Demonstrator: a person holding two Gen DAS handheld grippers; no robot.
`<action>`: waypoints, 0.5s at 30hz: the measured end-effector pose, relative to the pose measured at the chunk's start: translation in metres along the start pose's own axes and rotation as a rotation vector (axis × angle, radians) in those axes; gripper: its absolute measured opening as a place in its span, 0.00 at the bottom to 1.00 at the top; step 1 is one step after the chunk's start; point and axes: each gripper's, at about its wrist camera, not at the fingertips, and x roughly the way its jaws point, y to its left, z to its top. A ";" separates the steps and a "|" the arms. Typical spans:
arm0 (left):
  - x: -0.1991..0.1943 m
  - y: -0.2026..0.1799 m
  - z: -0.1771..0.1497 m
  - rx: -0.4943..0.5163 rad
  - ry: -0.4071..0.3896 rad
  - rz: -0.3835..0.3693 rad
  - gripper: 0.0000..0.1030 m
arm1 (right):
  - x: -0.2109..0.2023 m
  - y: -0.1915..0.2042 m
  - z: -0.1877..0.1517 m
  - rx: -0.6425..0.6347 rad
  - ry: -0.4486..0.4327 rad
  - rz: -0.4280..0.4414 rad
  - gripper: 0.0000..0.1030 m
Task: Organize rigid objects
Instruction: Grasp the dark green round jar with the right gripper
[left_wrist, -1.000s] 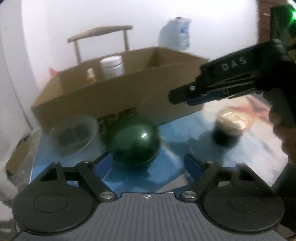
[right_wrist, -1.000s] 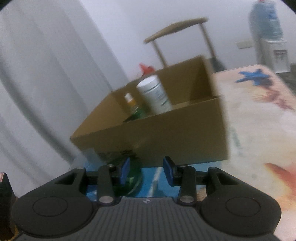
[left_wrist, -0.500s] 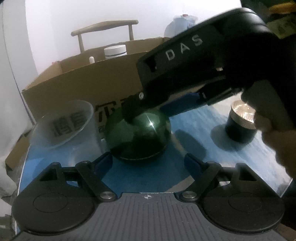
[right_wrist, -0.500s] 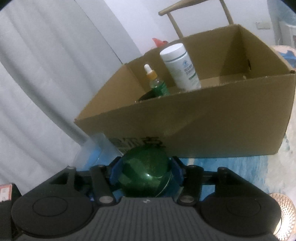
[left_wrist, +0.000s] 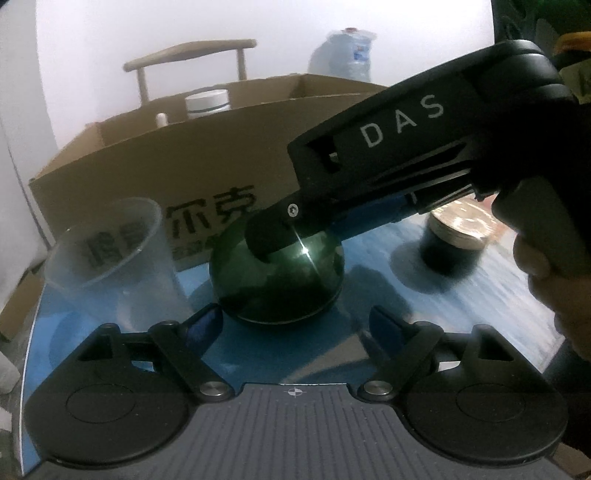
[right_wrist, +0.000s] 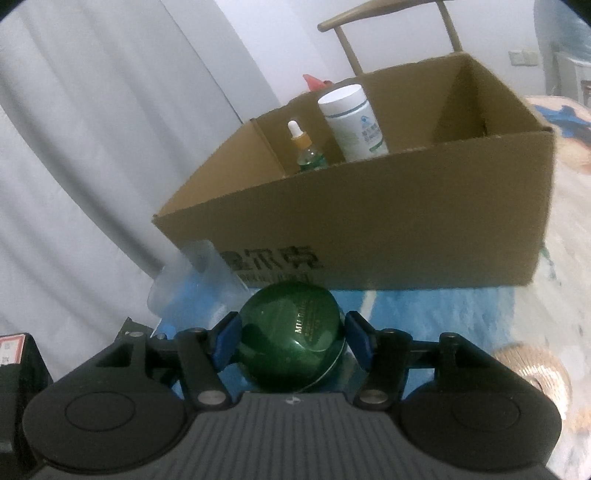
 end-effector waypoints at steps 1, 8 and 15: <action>-0.002 -0.002 -0.001 0.008 0.002 -0.007 0.84 | -0.002 -0.001 -0.002 0.001 0.001 -0.001 0.63; -0.018 -0.016 -0.013 0.058 0.010 -0.065 0.84 | -0.025 -0.001 -0.021 0.000 0.021 -0.001 0.63; -0.022 -0.016 -0.014 0.077 -0.010 -0.042 0.84 | -0.033 -0.003 -0.031 0.030 0.015 -0.002 0.63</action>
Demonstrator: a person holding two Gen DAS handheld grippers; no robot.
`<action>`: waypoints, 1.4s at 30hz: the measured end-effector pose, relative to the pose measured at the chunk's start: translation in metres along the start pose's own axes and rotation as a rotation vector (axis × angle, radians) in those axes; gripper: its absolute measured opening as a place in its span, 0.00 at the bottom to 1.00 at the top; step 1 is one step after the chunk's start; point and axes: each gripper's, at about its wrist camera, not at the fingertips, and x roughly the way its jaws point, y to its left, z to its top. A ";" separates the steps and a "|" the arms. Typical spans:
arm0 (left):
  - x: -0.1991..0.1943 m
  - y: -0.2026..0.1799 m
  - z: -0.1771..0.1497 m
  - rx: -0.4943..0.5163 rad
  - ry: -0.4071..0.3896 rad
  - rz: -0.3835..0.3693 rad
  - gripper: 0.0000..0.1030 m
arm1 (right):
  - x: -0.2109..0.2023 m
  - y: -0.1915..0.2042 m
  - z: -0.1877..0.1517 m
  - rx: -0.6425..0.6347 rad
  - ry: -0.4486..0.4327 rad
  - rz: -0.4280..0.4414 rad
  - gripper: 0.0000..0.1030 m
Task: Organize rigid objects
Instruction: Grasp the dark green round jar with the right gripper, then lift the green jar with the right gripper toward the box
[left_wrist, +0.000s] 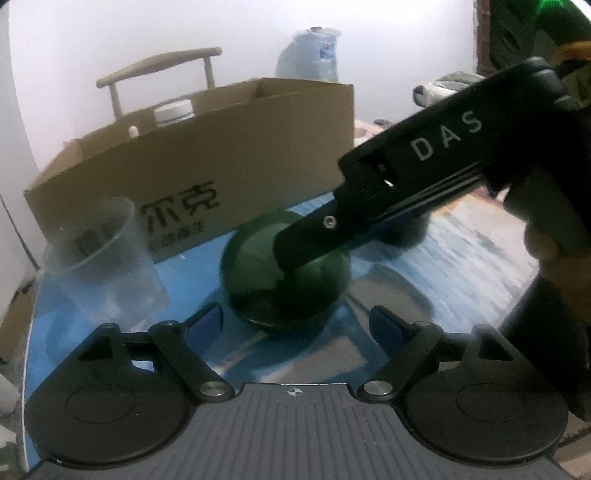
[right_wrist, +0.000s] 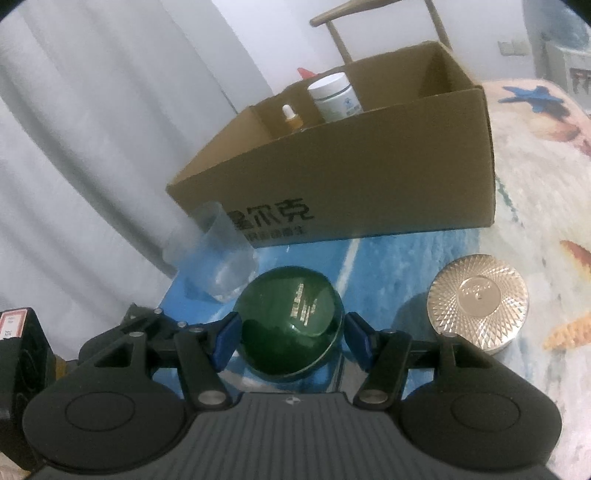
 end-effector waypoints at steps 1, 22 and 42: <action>0.001 0.001 0.000 -0.004 -0.002 0.004 0.85 | 0.001 -0.001 0.001 0.011 -0.004 0.004 0.63; 0.029 0.006 0.014 -0.024 -0.006 0.018 0.80 | 0.025 -0.004 0.012 0.039 0.005 0.034 0.72; -0.029 0.009 0.089 -0.037 -0.178 0.075 0.80 | -0.044 0.050 0.061 -0.191 -0.168 0.019 0.72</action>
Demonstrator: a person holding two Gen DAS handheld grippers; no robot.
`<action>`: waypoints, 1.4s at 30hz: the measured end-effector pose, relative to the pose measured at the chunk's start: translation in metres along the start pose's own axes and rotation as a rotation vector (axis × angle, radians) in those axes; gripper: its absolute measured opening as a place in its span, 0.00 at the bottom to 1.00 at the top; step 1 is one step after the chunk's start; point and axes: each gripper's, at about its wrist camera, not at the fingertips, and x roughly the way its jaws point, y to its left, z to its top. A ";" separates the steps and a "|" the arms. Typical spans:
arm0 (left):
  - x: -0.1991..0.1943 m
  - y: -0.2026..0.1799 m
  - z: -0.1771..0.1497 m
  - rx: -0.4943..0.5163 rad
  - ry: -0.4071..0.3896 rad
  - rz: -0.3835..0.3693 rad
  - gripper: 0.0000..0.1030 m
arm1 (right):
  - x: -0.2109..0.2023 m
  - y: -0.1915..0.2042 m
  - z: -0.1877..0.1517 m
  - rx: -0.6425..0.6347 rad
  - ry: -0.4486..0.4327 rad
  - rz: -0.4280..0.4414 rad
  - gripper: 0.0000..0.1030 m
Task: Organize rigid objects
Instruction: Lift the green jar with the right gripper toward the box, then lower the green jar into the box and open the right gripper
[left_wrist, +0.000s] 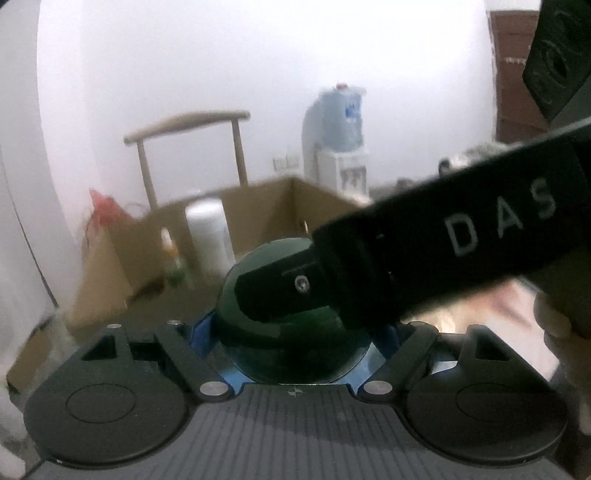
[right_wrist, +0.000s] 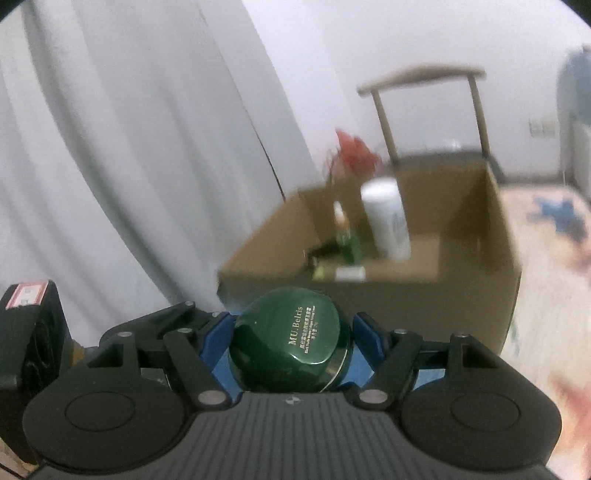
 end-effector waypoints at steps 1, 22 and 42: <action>0.001 0.001 0.011 0.001 -0.012 0.008 0.80 | -0.003 0.001 0.009 -0.021 -0.012 -0.001 0.72; 0.204 0.074 0.109 -0.361 0.362 -0.124 0.80 | 0.135 -0.142 0.160 0.030 0.287 -0.049 0.73; 0.257 0.079 0.114 -0.423 0.509 -0.010 0.80 | 0.117 -0.183 0.176 0.066 0.188 -0.047 0.72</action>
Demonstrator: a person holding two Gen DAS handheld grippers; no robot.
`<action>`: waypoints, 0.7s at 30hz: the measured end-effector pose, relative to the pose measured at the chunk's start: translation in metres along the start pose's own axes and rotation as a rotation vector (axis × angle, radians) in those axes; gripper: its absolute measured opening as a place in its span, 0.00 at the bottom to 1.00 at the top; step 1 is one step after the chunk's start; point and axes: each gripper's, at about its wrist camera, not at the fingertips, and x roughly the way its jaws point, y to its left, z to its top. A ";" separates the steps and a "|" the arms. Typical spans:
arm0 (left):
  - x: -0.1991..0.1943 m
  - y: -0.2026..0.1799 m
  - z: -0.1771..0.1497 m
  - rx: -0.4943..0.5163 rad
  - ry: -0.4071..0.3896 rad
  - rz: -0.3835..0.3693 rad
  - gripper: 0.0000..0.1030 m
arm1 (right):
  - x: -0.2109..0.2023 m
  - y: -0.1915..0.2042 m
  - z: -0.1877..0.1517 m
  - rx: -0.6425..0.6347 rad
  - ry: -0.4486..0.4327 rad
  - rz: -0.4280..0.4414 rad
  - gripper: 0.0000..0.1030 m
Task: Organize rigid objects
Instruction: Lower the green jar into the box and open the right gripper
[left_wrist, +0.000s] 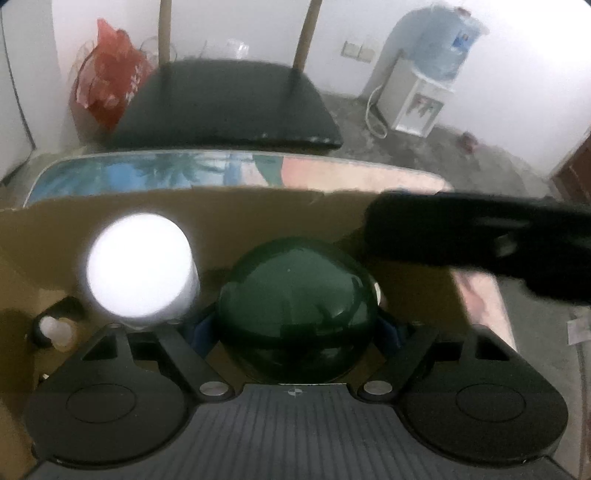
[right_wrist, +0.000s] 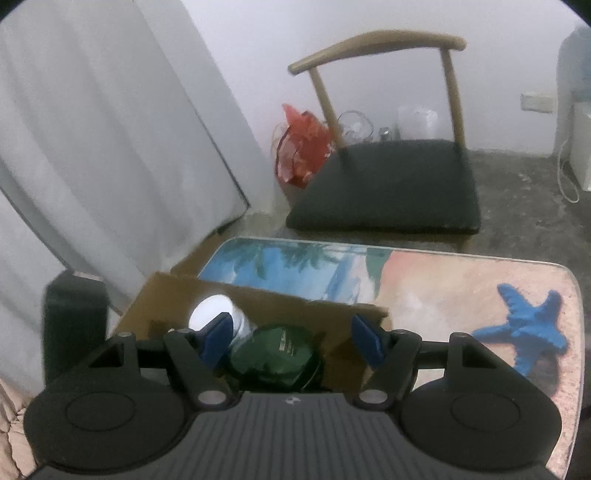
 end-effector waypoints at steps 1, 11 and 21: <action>0.002 -0.002 0.000 0.001 0.012 0.005 0.80 | -0.003 -0.002 -0.001 0.004 -0.010 -0.001 0.72; 0.034 0.000 0.005 -0.108 0.151 0.043 0.80 | -0.018 -0.026 -0.012 0.050 -0.047 0.000 0.71; 0.010 -0.002 0.002 -0.102 0.110 0.070 0.90 | -0.019 -0.029 -0.025 0.065 -0.045 0.003 0.72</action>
